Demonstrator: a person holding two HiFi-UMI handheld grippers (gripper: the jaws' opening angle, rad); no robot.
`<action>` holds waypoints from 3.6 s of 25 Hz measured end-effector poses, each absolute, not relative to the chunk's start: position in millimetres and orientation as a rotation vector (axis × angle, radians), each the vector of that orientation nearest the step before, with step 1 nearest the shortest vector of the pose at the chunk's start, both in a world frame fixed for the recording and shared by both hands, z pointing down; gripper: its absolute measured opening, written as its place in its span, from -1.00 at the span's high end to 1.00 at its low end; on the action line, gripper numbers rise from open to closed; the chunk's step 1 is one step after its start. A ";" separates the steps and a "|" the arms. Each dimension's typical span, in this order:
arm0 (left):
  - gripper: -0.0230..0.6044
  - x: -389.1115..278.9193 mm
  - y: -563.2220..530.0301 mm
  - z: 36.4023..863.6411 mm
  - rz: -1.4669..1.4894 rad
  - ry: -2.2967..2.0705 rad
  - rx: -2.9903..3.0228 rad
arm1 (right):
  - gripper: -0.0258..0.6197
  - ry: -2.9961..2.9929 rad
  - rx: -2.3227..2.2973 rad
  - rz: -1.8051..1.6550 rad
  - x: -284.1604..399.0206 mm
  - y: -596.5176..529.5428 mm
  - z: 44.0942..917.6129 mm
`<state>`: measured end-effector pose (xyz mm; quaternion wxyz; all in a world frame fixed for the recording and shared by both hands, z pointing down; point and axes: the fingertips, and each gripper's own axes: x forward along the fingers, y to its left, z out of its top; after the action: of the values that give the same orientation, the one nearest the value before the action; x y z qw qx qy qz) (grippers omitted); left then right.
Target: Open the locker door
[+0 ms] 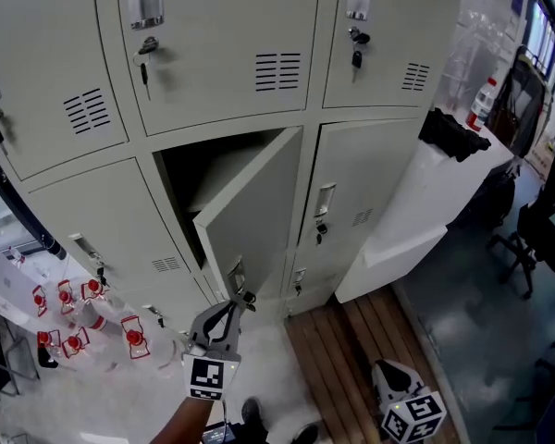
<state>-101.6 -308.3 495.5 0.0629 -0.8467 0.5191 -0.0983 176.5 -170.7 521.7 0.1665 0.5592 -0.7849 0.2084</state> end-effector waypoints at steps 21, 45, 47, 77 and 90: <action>0.83 -44.5 -287.1 511.6 -0.542 1.131 -2.774 | 0.80 -2.234 1.601 0.583 173.5 -140.7 520.0; 0.84 -66.5 -240.6 496.9 -0.544 1.188 -2.745 | 0.80 -2.257 1.577 0.600 175.3 -101.3 521.9; 0.84 -69.7 -237.6 496.0 -0.545 1.200 -2.740 | 0.80 -2.264 1.570 0.595 174.4 -101.4 520.4; 0.84 -52.9 -228.7 542.8 -0.538 1.204 -2.956 | 0.80 -2.257 1.536 0.797 180.9 -106.0 555.7; 0.84 -31.5 -255.7 550.6 -0.580 1.142 -2.980 | 0.80 -2.250 1.547 0.835 187.8 -134.4 563.4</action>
<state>-31.5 -255.7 550.6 -0.0512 -0.9175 0.3517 -0.1785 187.8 -134.4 563.4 0.1427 0.5363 -0.7799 0.2896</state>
